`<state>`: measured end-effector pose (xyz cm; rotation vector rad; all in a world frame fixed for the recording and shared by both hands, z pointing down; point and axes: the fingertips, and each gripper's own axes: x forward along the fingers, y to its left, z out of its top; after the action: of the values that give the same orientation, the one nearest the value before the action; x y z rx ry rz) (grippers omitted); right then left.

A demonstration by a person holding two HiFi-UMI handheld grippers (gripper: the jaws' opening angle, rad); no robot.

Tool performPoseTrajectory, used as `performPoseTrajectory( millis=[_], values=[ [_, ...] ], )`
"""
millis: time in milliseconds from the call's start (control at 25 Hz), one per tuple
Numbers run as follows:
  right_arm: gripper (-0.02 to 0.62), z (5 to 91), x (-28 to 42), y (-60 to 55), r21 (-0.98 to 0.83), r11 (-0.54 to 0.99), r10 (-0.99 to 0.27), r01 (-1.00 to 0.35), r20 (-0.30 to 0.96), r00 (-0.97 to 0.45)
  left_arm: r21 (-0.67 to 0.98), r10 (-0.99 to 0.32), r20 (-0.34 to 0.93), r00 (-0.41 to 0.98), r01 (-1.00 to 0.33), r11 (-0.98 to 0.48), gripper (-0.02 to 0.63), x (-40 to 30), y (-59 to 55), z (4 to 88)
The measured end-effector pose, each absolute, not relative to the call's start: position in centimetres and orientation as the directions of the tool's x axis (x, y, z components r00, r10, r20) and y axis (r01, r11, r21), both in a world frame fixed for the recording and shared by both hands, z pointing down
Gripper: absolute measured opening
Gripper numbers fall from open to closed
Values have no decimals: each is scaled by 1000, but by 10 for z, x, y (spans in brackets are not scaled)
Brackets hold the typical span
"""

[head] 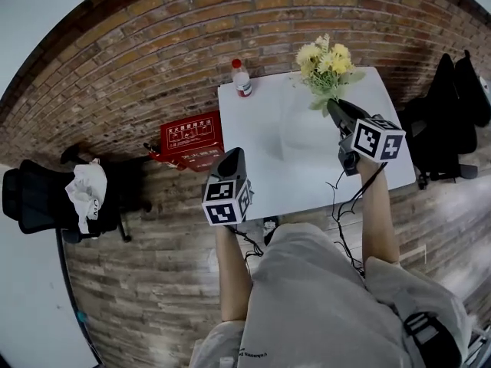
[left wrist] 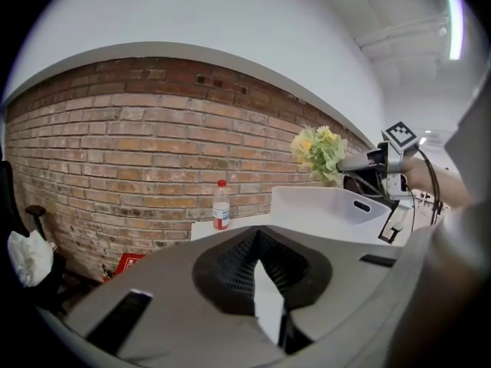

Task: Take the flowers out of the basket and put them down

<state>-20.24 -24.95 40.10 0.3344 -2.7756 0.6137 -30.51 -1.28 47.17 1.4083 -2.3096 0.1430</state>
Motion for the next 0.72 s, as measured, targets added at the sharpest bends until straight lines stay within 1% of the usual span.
performPoseTrajectory(
  millis=[120, 280, 520, 720],
  values=[
    [74, 404, -201, -244, -403, 856, -206, -325, 311, -928, 119, -815, 448, -368, -879, 463, 25, -316, -5, 479],
    [74, 409, -199, -239, -410, 829, -258, -380, 321, -911, 111, -823, 452, -343, -894, 433, 25, -327, 1, 478],
    [74, 417, -200, -223, -410, 819, -273, -401, 334, -902, 128, -821, 459, -339, -890, 438, 25, -343, 17, 488],
    [74, 417, -203, -214, -417, 805, -301, -421, 325, -897, 131, -833, 466, -299, -907, 400, 25, -348, 14, 498]
  ],
)
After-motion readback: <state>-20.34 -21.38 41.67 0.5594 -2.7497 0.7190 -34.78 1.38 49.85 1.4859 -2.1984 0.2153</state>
